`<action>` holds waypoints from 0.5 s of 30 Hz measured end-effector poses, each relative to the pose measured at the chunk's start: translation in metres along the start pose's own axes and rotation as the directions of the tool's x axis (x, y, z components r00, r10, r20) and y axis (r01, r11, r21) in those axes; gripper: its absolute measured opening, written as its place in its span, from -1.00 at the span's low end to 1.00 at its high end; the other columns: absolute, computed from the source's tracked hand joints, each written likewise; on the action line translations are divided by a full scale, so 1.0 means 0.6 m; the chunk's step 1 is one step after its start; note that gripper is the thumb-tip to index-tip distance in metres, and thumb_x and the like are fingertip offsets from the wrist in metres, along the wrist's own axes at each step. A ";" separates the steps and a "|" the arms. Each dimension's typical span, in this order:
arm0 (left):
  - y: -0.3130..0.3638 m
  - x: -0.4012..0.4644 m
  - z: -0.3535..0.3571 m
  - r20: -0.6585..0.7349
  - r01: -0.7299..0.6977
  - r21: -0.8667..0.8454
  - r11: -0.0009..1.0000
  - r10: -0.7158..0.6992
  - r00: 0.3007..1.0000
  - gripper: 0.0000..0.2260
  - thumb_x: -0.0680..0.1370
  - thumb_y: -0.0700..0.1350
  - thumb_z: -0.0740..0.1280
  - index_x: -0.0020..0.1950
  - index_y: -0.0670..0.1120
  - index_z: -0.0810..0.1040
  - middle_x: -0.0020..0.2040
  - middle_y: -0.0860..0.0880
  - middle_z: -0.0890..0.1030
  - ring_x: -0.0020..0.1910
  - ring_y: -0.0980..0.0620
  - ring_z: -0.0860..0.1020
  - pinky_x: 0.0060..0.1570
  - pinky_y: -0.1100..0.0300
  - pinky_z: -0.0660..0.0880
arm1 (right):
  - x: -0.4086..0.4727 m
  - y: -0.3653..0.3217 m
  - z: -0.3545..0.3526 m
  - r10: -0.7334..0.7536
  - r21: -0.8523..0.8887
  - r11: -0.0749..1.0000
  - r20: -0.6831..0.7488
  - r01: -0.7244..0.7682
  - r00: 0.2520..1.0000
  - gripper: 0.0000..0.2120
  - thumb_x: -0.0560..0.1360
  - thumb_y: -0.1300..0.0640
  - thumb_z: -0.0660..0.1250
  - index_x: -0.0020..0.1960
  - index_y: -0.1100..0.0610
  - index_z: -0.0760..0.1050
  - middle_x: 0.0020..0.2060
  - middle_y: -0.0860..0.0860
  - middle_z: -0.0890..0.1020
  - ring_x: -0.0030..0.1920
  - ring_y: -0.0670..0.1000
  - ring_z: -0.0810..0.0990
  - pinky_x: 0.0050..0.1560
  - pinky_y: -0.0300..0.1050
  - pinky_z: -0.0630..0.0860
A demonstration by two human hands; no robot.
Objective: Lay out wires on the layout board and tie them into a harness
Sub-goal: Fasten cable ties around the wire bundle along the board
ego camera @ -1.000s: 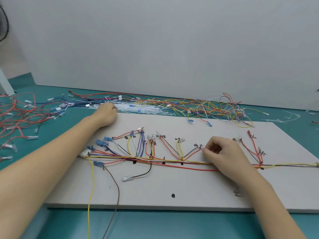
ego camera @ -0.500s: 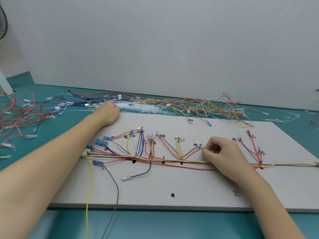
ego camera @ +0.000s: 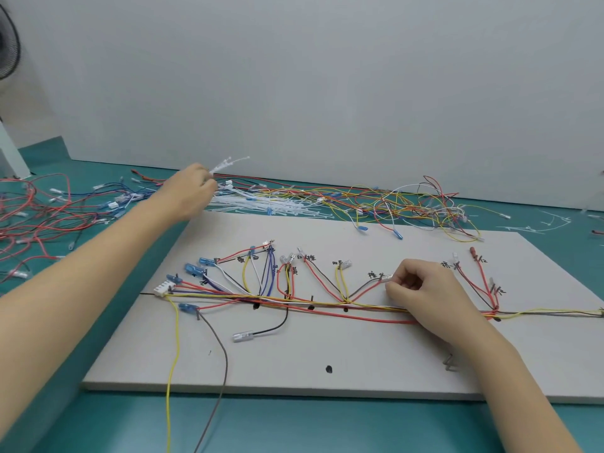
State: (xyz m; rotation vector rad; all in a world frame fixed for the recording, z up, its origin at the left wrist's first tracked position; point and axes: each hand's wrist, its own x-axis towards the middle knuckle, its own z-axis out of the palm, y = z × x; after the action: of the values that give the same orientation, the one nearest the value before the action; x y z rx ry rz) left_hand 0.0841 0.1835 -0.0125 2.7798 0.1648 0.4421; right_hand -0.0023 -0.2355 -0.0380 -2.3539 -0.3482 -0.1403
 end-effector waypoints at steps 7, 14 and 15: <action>0.049 -0.041 -0.016 0.024 -0.141 0.074 0.987 0.140 0.990 -0.64 0.62 -0.10 0.07 0.29 -0.26 0.45 0.38 -0.15 0.39 0.33 -0.11 0.37 0.29 0.06 0.29 | -0.002 -0.001 -0.002 0.009 0.009 1.000 0.014 -0.009 1.000 -0.85 0.41 0.21 0.38 -0.33 0.08 0.53 -0.40 0.00 0.57 -0.37 -0.05 0.44 -0.32 -0.16 0.39; 0.134 -0.115 0.023 0.116 -0.338 0.056 0.939 0.330 0.937 -0.58 0.62 -0.04 0.09 0.42 -0.19 0.37 0.46 -0.05 0.32 0.41 0.02 0.30 0.39 0.17 0.19 | -0.002 -0.002 -0.003 0.012 -0.003 1.000 0.013 -0.012 1.000 -0.86 0.41 0.22 0.38 -0.32 0.10 0.53 -0.38 0.05 0.58 -0.37 -0.04 0.44 -0.30 -0.15 0.39; 0.142 -0.122 0.032 0.149 -0.349 0.051 0.936 0.338 0.929 -0.60 0.62 -0.04 0.09 0.39 -0.20 0.41 0.44 -0.04 0.34 0.39 0.02 0.33 0.37 0.15 0.22 | -0.003 -0.002 -0.003 0.014 -0.005 1.000 0.014 -0.014 1.000 -0.86 0.41 0.22 0.38 -0.32 0.10 0.53 -0.37 0.05 0.59 -0.37 -0.04 0.44 -0.30 -0.14 0.39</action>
State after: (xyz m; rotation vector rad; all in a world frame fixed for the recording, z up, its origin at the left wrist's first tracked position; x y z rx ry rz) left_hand 0.0267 0.0858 -0.0224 2.9082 -0.3520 0.3273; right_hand -0.0041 -0.2363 -0.0362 -2.3630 -0.3381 -0.1185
